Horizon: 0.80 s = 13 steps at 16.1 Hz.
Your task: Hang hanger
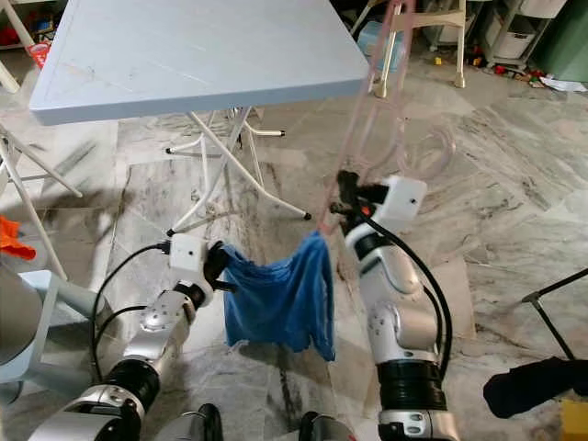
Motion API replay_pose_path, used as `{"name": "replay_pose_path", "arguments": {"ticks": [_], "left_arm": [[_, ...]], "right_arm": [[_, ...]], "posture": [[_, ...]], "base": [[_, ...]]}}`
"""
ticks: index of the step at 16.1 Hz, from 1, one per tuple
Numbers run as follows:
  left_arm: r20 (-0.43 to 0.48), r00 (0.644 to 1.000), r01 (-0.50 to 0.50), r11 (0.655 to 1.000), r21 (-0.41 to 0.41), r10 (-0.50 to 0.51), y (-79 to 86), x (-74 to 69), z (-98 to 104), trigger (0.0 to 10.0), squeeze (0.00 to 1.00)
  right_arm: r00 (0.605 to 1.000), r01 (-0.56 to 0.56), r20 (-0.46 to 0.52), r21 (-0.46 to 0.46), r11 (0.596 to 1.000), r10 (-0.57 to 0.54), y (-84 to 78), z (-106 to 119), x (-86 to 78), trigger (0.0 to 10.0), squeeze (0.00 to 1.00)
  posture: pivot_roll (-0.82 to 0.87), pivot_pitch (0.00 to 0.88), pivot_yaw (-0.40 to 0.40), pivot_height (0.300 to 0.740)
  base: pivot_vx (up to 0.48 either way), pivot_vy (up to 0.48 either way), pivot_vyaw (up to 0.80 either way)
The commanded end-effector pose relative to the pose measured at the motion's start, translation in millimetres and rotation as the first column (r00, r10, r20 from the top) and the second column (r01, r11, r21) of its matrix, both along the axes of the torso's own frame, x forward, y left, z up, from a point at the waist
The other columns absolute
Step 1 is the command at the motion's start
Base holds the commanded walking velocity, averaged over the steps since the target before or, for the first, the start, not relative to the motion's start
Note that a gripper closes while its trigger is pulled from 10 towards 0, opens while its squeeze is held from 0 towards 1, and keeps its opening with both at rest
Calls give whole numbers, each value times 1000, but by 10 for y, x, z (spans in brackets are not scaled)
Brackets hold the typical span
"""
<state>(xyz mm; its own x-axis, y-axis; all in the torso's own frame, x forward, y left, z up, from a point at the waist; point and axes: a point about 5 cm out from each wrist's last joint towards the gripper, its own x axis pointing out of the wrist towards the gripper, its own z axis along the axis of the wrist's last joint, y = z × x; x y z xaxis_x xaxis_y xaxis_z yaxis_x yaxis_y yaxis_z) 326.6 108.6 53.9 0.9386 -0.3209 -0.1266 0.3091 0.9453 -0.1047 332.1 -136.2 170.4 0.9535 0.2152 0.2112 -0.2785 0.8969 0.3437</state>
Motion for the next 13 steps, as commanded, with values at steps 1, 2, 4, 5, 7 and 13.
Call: {"name": "replay_pose_path", "arguments": {"ticks": [1, 2, 4, 5, 7, 13], "left_arm": [[-13, 1000, 12, 1000, -16, -12, -10, -22, -26, 0, 0], [-1, 1000, 24, 999, -34, -24, -24, -11, 2, 0, 0], [-1, 1000, 24, 998, -64, -24, -25, 5, 28, 0, 0], [-2, 1000, 23, 997, -69, -23, -25, 9, 31, 0, 0], [-2, 999, 32, 998, -61, -32, -43, 9, 31, 0, 0], [34, 998, 47, 999, -3, -47, -98, 29, 72, 0, 0]], "right_arm": [[998, -39, 50, -7, 999, 40, 44, 113, -9, 10000, 0], [998, -28, 64, -34, 999, 30, 50, 108, -14, 10000, 0], [998, 22, 61, 4, 1000, -22, 27, 123, 27, 10000, 0], [998, 31, 53, 33, 999, -33, 31, 136, 44, 10000, 0], [999, 4, 42, 80, 997, -7, 121, 191, 82, 10000, 0], [973, -231, 1, 110, 967, 232, 497, 308, -2, 10000, 0]], "posture": [[-81, 172, -40, 740], [-80, 172, -38, 740], [-77, 171, -35, 740], [-75, 171, -34, 740], [-70, 172, -30, 740], [-68, 173, -26, 740]], "base": [[0, 0, 0], [0, 0, 0], [0, 0, 0], [0, 0, 0], [0, 0, 0], [0, 0, 0]]}}
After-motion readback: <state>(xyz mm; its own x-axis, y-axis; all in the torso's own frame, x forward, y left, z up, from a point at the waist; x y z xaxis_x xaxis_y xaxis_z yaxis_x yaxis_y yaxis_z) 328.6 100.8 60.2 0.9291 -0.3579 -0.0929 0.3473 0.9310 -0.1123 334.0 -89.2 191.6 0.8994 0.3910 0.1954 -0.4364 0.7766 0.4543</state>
